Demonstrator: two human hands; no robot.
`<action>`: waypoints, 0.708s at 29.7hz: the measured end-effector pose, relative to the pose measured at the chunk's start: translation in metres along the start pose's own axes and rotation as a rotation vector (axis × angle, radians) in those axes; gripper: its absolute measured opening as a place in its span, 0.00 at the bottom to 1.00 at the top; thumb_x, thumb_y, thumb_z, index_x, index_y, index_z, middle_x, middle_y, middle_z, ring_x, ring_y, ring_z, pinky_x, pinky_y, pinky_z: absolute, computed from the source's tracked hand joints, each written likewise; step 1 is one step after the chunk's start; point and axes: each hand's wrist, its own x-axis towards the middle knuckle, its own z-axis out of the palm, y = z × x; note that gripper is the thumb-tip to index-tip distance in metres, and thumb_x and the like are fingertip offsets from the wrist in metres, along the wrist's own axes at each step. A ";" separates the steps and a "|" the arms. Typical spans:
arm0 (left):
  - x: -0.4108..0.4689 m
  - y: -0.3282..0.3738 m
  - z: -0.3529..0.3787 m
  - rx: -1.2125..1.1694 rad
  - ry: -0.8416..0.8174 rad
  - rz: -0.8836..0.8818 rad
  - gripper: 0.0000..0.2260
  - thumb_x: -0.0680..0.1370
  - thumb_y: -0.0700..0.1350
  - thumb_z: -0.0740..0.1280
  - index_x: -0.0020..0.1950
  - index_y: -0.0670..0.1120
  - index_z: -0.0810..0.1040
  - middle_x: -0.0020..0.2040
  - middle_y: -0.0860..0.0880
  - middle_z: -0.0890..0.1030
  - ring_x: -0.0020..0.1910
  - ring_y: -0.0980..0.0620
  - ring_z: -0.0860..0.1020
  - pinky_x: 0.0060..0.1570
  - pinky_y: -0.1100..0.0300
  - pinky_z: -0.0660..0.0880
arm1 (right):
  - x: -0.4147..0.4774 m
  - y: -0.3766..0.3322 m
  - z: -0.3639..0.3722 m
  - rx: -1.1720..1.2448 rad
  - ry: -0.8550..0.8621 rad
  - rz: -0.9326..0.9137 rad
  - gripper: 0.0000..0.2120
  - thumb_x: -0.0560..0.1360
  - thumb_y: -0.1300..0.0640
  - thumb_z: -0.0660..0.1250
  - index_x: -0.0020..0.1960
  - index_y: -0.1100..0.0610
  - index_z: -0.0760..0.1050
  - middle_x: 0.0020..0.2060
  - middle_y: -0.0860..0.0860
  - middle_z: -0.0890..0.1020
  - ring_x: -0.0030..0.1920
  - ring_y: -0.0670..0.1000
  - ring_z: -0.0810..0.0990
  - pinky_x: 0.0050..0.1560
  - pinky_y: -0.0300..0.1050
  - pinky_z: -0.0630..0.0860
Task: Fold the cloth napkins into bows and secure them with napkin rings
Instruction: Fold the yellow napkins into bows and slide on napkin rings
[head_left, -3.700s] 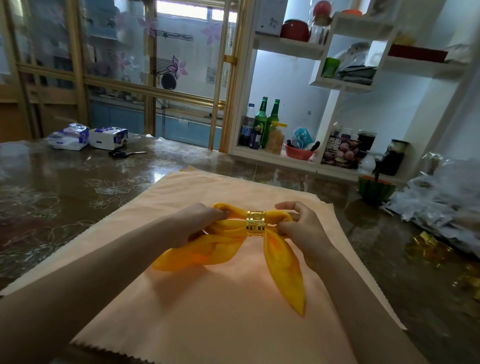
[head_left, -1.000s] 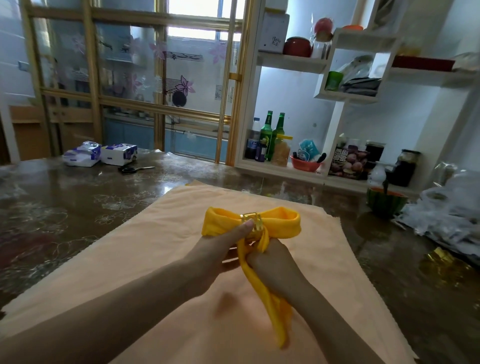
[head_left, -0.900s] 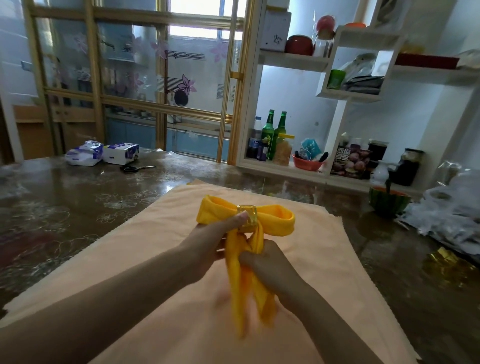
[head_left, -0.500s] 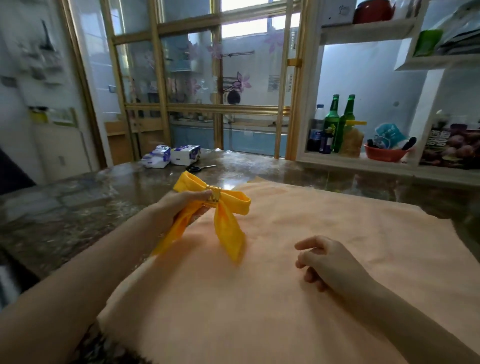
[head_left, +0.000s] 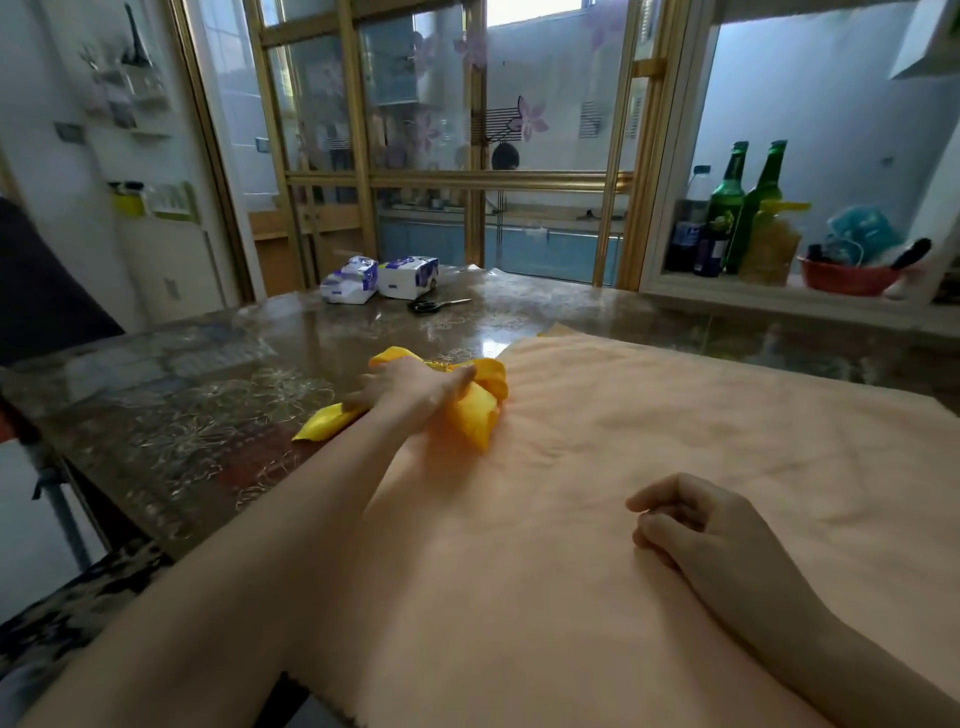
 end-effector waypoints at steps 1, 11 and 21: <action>0.002 0.000 -0.001 0.027 -0.002 -0.007 0.56 0.48 0.78 0.58 0.63 0.40 0.73 0.63 0.37 0.73 0.62 0.36 0.71 0.63 0.40 0.66 | -0.001 0.000 0.001 -0.003 -0.002 -0.006 0.10 0.70 0.68 0.67 0.39 0.53 0.79 0.30 0.51 0.82 0.30 0.43 0.77 0.41 0.44 0.72; 0.001 -0.015 -0.017 0.181 0.160 0.185 0.06 0.73 0.42 0.70 0.43 0.41 0.75 0.47 0.39 0.79 0.47 0.43 0.79 0.45 0.53 0.77 | -0.007 0.006 -0.004 -0.037 0.045 -0.098 0.11 0.71 0.67 0.66 0.40 0.51 0.78 0.32 0.50 0.81 0.30 0.42 0.75 0.36 0.35 0.71; 0.049 -0.030 -0.007 0.205 0.365 0.278 0.13 0.77 0.47 0.66 0.44 0.36 0.77 0.38 0.40 0.76 0.37 0.45 0.74 0.31 0.57 0.66 | -0.008 0.007 0.001 -0.127 -0.027 -0.192 0.07 0.71 0.59 0.65 0.37 0.49 0.78 0.34 0.43 0.80 0.31 0.44 0.75 0.33 0.31 0.68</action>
